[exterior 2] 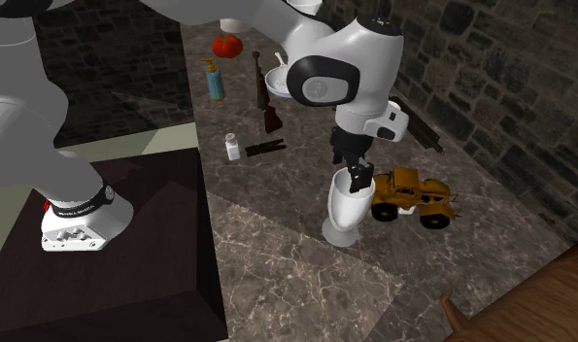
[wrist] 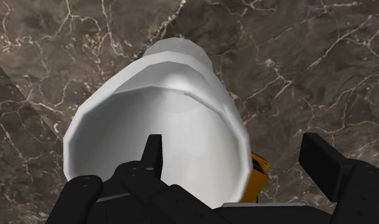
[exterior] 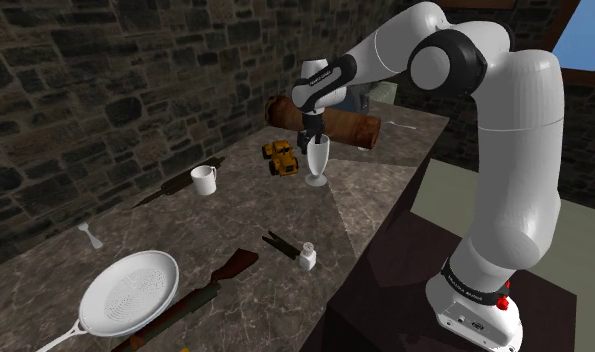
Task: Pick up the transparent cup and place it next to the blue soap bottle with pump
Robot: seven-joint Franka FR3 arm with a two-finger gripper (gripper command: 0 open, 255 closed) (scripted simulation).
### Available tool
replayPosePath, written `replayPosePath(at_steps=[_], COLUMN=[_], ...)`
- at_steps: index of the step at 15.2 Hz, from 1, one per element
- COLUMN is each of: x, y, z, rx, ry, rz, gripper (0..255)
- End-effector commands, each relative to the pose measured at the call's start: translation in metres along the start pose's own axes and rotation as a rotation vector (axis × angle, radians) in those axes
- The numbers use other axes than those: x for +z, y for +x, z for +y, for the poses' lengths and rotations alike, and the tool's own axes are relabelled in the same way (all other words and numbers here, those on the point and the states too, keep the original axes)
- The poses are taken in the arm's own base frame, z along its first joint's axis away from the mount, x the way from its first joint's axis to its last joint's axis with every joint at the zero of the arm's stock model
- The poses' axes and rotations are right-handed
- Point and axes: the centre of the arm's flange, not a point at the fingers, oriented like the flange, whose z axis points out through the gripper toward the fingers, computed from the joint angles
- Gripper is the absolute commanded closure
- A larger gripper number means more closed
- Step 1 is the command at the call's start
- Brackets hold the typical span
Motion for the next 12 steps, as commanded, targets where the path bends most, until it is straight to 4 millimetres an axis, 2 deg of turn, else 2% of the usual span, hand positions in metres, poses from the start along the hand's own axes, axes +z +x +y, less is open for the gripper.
replayPosePath(at_steps=[1, 3, 4, 12], x=[0.0001, 0.0001, 0.0001, 0.0], y=[0.0, 0.0, 0.0, 0.0], z=[0.0, 0.0, 0.0, 0.0001], rx=[0.0, 0.0, 0.0, 0.0], ry=[0.0, 0.0, 0.0, 0.0], rz=[0.0, 0.0, 0.0, 0.0], gripper=[0, 0, 255, 255])
